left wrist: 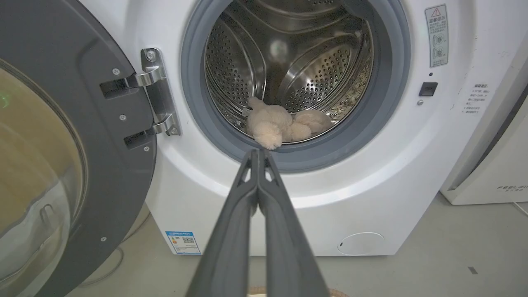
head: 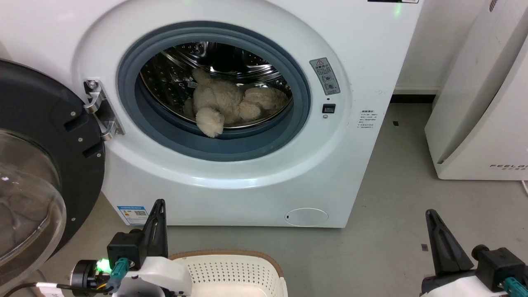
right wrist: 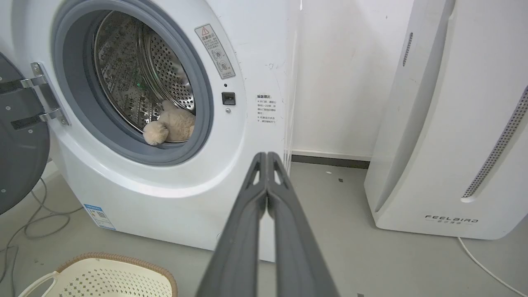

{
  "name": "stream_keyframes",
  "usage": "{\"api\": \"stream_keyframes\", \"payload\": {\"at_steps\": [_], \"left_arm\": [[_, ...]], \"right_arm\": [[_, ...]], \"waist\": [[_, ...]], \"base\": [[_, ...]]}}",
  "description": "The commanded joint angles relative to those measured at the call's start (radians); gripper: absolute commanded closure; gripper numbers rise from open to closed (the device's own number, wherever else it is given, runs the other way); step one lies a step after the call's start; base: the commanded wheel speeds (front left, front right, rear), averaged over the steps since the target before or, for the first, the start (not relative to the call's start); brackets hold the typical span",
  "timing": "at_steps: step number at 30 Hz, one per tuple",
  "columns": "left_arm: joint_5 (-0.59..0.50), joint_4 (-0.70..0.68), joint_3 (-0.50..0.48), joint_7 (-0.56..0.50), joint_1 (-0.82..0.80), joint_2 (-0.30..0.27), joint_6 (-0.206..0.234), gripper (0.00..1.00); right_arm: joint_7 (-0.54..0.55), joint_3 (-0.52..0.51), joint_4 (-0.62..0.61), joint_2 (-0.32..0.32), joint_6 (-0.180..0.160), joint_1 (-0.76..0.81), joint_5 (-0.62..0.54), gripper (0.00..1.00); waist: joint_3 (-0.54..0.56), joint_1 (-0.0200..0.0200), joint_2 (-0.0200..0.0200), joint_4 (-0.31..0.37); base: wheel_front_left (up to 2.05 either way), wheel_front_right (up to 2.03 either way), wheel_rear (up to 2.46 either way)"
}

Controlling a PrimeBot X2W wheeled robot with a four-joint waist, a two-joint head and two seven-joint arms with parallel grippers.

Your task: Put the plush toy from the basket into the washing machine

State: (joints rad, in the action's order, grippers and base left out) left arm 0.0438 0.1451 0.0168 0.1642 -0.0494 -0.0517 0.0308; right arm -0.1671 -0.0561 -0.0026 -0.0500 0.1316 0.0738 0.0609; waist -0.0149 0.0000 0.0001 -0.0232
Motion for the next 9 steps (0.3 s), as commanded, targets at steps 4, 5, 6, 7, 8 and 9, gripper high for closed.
{"api": "stream_keyframes", "payload": {"at_steps": [4, 5, 6, 7, 8, 9], "left_arm": [[-0.011, -0.016, -0.004, -0.010, 0.016, 0.000, -0.006, 1.00], [-0.011, -0.017, -0.004, -0.012, 0.016, 0.000, -0.006, 1.00], [-0.012, -0.019, -0.004, -0.014, 0.017, 0.000, -0.007, 1.00], [-0.012, -0.021, -0.004, -0.016, 0.017, 0.000, -0.007, 1.00], [-0.013, -0.022, -0.004, -0.018, 0.017, 0.001, -0.007, 1.00], [-0.013, -0.024, -0.005, -0.020, 0.018, 0.001, -0.008, 1.00]], "right_arm": [[0.012, 0.004, 0.001, 0.000, 0.000, -0.018, -0.010, 1.00], [0.014, 0.005, 0.001, 0.000, 0.000, -0.019, -0.010, 1.00], [0.016, 0.006, 0.001, 0.000, 0.000, -0.020, -0.011, 1.00], [0.018, 0.006, 0.001, 0.000, 0.000, -0.020, -0.012, 1.00], [0.020, 0.007, 0.001, 0.000, 0.000, -0.021, -0.012, 1.00], [0.022, 0.008, 0.001, 0.000, 0.000, -0.022, -0.013, 1.00]], "waist": [[0.001, 0.0000, -0.0001, 0.001], [0.001, 0.0000, -0.0001, 0.001], [0.001, 0.0000, -0.0001, 0.002], [0.001, 0.0000, -0.0001, 0.002], [0.001, 0.0000, -0.0001, 0.002], [0.002, 0.0000, -0.0001, 0.003]], "base": [[0.00, 0.00, 0.00], [0.00, 0.00, 0.00], [0.00, 0.00, 0.00], [0.00, 0.00, 0.00], [0.00, 0.00, 0.00], [0.00, 0.00, 0.00]]}}
